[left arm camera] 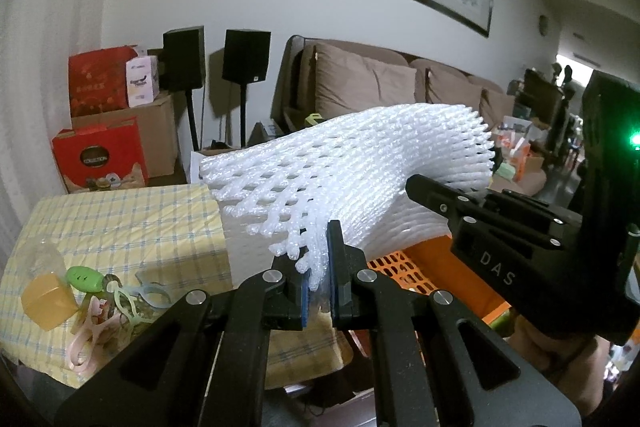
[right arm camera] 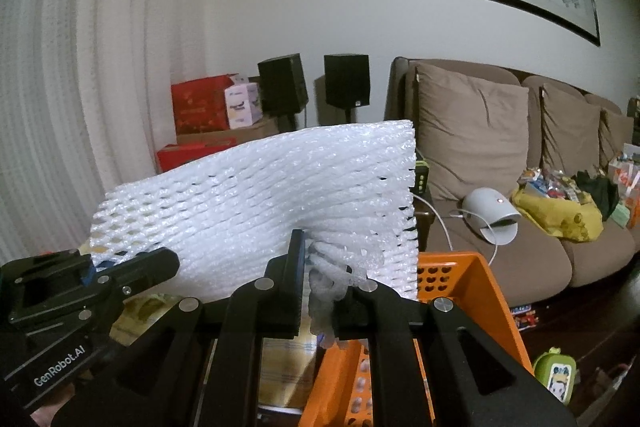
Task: Organize objects
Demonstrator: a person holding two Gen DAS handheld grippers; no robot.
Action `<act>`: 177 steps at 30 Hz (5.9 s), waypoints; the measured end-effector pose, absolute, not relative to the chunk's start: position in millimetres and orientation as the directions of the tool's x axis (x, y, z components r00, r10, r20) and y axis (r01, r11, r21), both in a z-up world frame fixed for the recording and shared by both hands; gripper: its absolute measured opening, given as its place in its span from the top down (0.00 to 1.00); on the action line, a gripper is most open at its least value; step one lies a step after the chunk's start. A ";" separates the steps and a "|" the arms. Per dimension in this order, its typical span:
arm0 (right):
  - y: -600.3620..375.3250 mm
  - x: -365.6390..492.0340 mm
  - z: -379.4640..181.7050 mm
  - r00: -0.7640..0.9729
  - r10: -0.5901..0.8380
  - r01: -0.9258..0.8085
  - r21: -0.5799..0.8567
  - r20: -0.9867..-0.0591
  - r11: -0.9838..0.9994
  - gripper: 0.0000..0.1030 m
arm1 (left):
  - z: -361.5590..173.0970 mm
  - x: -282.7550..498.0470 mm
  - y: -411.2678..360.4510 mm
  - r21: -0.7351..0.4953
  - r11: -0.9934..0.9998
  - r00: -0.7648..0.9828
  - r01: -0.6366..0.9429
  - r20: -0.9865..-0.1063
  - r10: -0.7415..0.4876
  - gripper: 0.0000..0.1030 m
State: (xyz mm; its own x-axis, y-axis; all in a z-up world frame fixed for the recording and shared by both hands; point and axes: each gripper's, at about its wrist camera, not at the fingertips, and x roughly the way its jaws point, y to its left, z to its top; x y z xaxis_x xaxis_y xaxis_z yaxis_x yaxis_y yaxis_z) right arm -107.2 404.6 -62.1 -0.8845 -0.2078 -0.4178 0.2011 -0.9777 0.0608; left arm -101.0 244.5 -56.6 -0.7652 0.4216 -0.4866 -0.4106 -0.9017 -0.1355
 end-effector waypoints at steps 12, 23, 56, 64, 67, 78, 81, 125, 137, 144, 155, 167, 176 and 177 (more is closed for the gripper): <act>410.2 -114.1 -64.2 -0.882 -0.170 0.171 0.038 -0.439 -0.985 0.91 | -65.5 -106.8 254.5 -0.124 -0.902 -0.763 -0.414 -0.492 0.419 0.94; 423.3 -115.3 -65.0 -0.883 -0.148 0.142 0.047 -0.446 -0.989 0.90 | -63.4 -108.9 267.9 -0.121 -0.890 -0.757 -0.439 -0.484 0.439 0.94; 449.3 -117.1 -62.7 -0.882 -0.108 0.095 0.051 -0.459 -0.994 0.88 | -70.5 -113.9 289.0 -0.138 -0.876 -0.735 -0.462 -0.494 0.465 0.94; 454.8 -116.0 -62.1 -0.885 -0.073 0.067 0.030 -0.460 -0.997 0.87 | -69.5 -113.5 294.9 -0.162 -0.869 -0.719 -0.467 -0.502 0.480 0.94; 458.0 -116.0 -61.9 -0.883 -0.077 0.070 0.034 -0.463 -0.997 0.87 | -67.8 -113.0 294.0 -0.182 -0.865 -0.712 -0.468 -0.502 0.491 0.93; 464.0 -116.5 -63.3 -0.878 -0.053 0.049 0.021 -0.475 -0.999 0.87 | -65.8 -110.7 301.8 -0.194 -0.861 -0.707 -0.470 -0.502 0.498 0.94; 464.7 -117.4 -63.7 -0.877 -0.050 0.046 0.019 -0.477 -0.999 0.87 | -66.1 -111.4 303.6 -0.191 -0.862 -0.706 -0.470 -0.504 0.497 0.94; 497.2 -118.7 -65.4 -0.869 0.001 -0.027 0.047 -0.495 -0.999 0.86 | -61.5 -110.5 334.5 -0.199 -0.827 -0.665 -0.526 -0.509 0.546 0.94; 507.1 -117.4 -66.1 -0.867 0.019 -0.052 0.053 -0.497 -0.997 0.86 | -64.0 -108.6 342.8 -0.191 -0.824 -0.659 -0.534 -0.516 0.547 0.94; 512.3 -117.7 -66.3 -0.867 0.026 -0.065 0.062 -0.497 -0.996 0.86 | -64.6 -109.4 343.6 -0.191 -0.823 -0.658 -0.535 -0.517 0.547 0.94; 515.3 -117.9 -68.9 -0.862 0.032 -0.070 0.057 -0.506 -0.996 0.86 | -66.6 -112.0 346.5 -0.192 -0.827 -0.658 -0.528 -0.523 0.542 0.94; 528.4 -118.3 -71.6 -0.857 0.034 -0.085 0.076 -0.514 -0.993 0.86 | -82.2 -118.6 354.5 -0.205 -0.826 -0.639 -0.526 -0.545 0.543 0.94; 525.0 -120.0 -73.8 -0.849 0.036 -0.080 0.061 -0.527 -0.995 0.86 | -89.1 -121.2 353.2 -0.218 -0.832 -0.634 -0.510 -0.558 0.535 0.94; 524.4 -119.9 -73.7 -0.849 0.036 -0.078 0.058 -0.527 -0.995 0.86 | -90.2 -121.4 353.0 -0.220 -0.833 -0.634 -0.507 -0.560 0.534 0.94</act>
State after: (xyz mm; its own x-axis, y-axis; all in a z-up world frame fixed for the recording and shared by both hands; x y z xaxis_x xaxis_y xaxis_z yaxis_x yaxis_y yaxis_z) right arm -119.9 524.4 -73.7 -0.8493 0.0357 -0.5266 -0.0777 -0.9953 0.0579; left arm -121.4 353.0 -90.2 -0.6337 0.5338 -0.5598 -0.5075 -0.8331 -0.2200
